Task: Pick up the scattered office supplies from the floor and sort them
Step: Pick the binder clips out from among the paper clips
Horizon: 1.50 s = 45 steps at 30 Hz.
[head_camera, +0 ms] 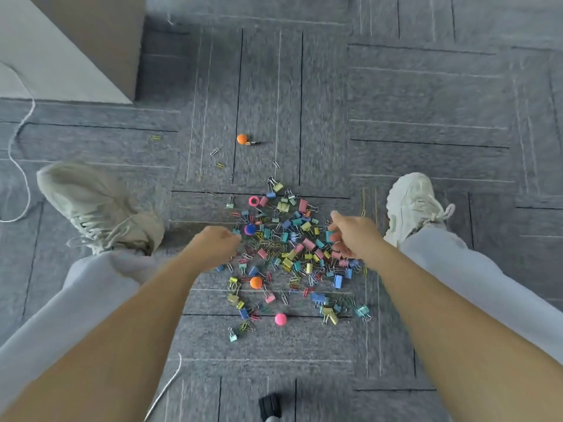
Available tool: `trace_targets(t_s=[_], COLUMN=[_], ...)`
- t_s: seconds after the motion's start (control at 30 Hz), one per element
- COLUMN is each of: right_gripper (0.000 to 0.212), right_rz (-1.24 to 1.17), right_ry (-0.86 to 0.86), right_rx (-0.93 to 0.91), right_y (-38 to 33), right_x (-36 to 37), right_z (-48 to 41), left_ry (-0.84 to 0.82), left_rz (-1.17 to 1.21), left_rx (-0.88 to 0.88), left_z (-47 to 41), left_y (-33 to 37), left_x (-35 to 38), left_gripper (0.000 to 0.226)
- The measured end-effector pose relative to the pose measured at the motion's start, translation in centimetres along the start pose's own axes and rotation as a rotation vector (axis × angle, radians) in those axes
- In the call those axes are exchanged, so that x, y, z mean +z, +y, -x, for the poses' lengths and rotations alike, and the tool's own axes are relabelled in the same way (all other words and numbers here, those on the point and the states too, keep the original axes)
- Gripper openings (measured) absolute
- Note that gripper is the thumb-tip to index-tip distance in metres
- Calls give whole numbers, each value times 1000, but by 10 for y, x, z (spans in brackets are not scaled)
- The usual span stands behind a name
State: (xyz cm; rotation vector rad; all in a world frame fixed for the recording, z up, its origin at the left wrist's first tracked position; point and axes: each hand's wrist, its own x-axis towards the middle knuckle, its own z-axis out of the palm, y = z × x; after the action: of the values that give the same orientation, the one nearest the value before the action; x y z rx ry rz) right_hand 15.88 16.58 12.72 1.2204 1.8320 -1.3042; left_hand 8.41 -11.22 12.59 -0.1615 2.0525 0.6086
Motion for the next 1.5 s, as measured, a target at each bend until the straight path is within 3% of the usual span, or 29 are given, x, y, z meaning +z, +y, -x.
trace_targets(t_s=[0.13, 0.3, 0.37, 0.47, 0.6, 0.73, 0.9, 1.0, 1.13, 1.23, 1.4, 1.5], right_gripper=[40, 31, 30, 38, 28, 27, 25, 12, 19, 19, 15, 16], right_rz=[-264, -234, -177, 132, 398, 385, 218, 122, -225, -323, -413, -199], right_ry=[5, -52, -48, -21, 72, 16, -30, -47, -127, -126, -116, -16], right_rx=[170, 213, 167, 2, -153, -215, -181, -103, 12, 73, 85, -48], right_y=[12, 26, 32, 42, 48, 43, 34, 27, 19, 15, 22, 36], right_x=[27, 64, 77, 93, 102, 99, 74, 59, 48, 49, 57, 61], right_z=[-47, -87, -97, -111, -117, -116, -99, -90, -80, -73, -75, -84], left_ry=[-40, -44, -42, -48, 63, 71, 18, -75, -166, -167, -196, -133], left_rz=[150, 69, -19, -144, -202, -196, 90, 245, 758, 929, 830, 465], left_rx=[-28, -51, -68, -65, -85, -76, -80, -102, -319, -343, -294, -185], left_z=[-46, -75, -79, -83, -89, -88, -81, -82, -78, -74, -75, -83], left_y=[1, -25, -42, -59, -64, -56, -33, -21, -4, -4, -18, -37], left_x=[26, 67, 85, 112, 137, 147, 128, 109, 92, 83, 87, 97], left_gripper=[25, 25, 22, 32, 28, 23, 32, 19, 11, 11, 15, 26])
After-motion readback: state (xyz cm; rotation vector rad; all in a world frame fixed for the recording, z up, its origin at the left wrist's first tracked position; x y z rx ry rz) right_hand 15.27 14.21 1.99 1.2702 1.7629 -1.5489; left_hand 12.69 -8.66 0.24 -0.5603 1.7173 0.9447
